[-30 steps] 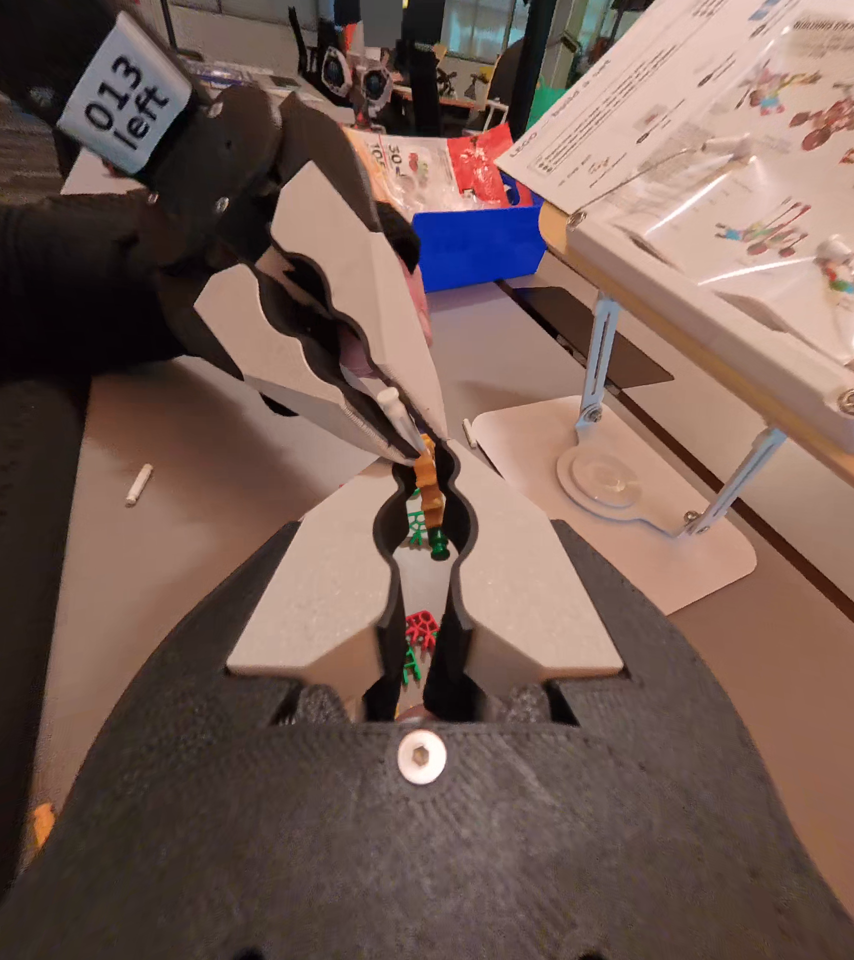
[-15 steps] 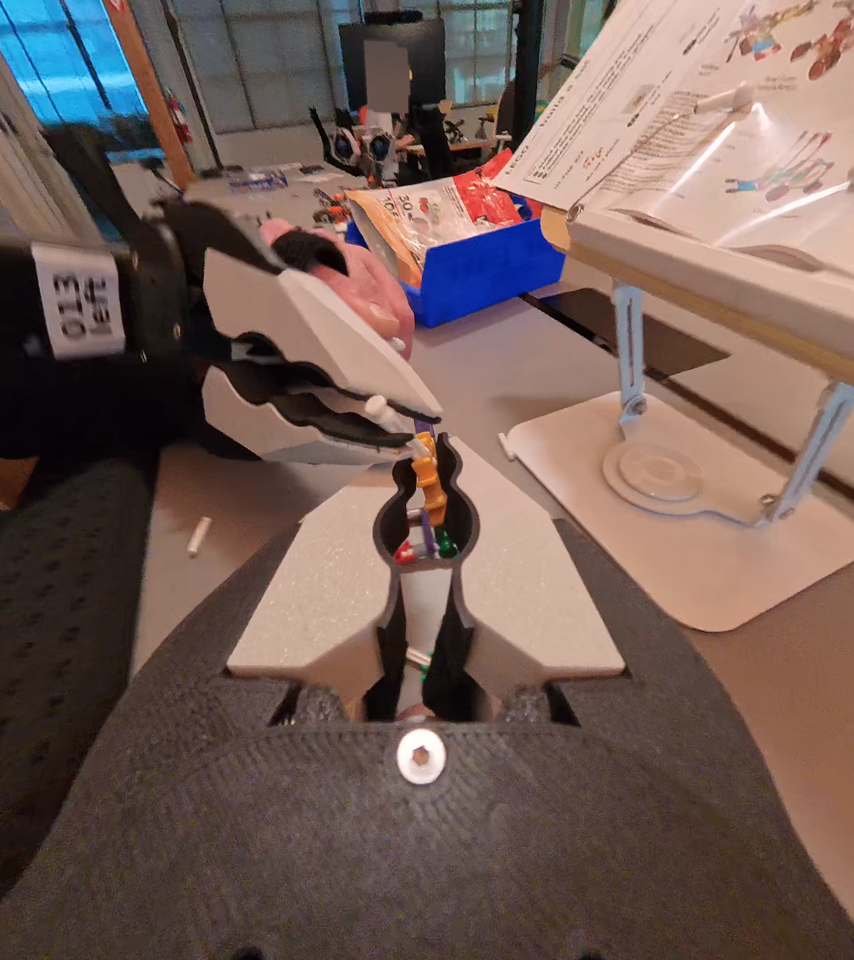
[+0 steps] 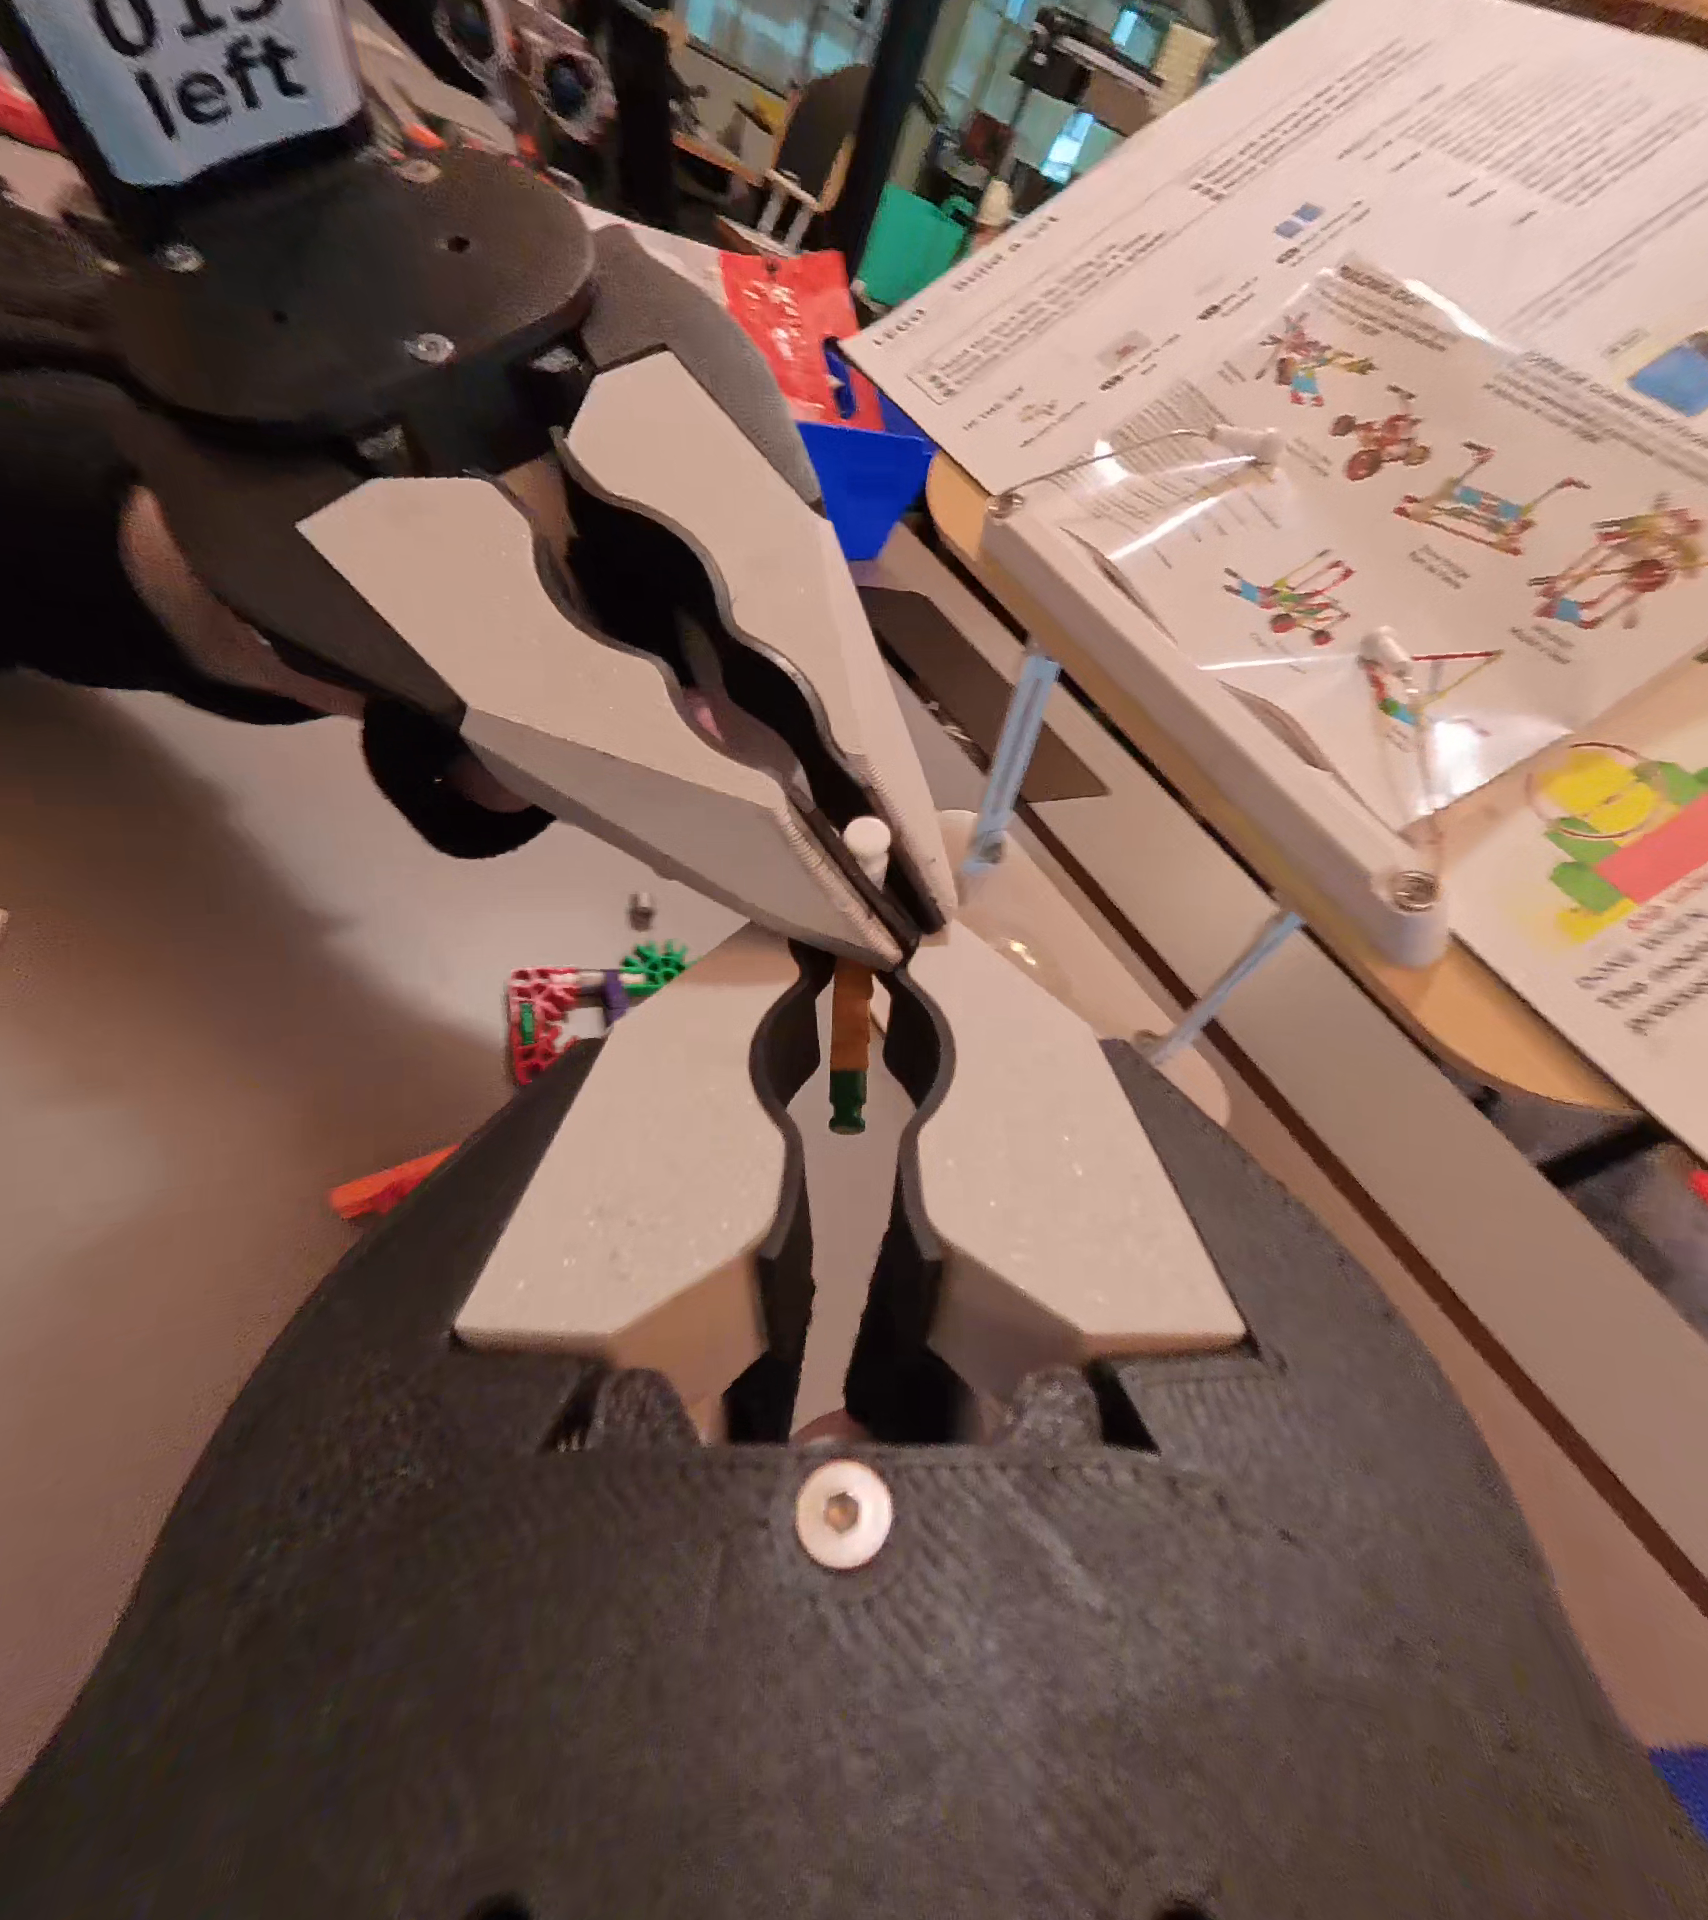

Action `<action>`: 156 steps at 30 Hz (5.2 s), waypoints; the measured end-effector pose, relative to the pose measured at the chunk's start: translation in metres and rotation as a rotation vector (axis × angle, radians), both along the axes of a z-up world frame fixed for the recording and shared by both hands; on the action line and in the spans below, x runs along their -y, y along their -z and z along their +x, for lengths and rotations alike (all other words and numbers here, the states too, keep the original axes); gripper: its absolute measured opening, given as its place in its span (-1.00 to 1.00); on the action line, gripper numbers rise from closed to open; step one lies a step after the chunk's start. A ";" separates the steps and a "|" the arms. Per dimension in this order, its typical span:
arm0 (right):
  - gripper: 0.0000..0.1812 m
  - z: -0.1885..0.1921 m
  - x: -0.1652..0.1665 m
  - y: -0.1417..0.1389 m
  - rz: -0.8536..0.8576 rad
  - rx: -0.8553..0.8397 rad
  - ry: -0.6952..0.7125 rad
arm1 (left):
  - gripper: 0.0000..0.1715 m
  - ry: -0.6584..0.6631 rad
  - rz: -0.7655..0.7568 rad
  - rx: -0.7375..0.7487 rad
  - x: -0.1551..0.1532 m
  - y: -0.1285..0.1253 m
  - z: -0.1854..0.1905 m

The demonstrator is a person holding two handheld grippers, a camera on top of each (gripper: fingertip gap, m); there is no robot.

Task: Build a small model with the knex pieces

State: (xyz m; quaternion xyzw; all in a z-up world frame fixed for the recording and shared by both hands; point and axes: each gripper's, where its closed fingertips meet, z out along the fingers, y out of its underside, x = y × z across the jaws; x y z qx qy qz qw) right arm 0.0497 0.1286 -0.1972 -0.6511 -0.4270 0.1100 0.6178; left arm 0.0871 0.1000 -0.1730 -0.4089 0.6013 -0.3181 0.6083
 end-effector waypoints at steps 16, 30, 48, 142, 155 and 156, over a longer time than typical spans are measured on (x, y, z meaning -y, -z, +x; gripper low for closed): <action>-0.88 0.009 -0.004 -0.001 -0.087 -0.108 -0.013 | -0.97 0.026 -0.336 0.074 -0.007 -0.012 0.007; -0.96 0.002 0.015 0.014 -0.032 0.081 -0.159 | -0.94 0.324 -0.423 0.017 0.017 0.002 -0.002; -0.94 -0.009 0.027 -0.006 -0.288 -0.272 -0.284 | -0.98 0.077 0.068 0.044 0.024 -0.010 0.001; -0.96 0.193 -0.002 -0.066 0.061 -0.102 0.525 | -0.48 0.144 -0.333 -0.008 -0.026 -0.013 -0.015; -0.47 0.266 -0.017 -0.001 -0.159 0.036 0.789 | -0.30 0.106 0.005 -0.730 -0.021 0.087 -0.080; -0.50 0.257 -0.018 -0.006 -0.128 0.037 0.764 | -0.25 0.111 -0.018 -0.781 -0.021 0.098 -0.087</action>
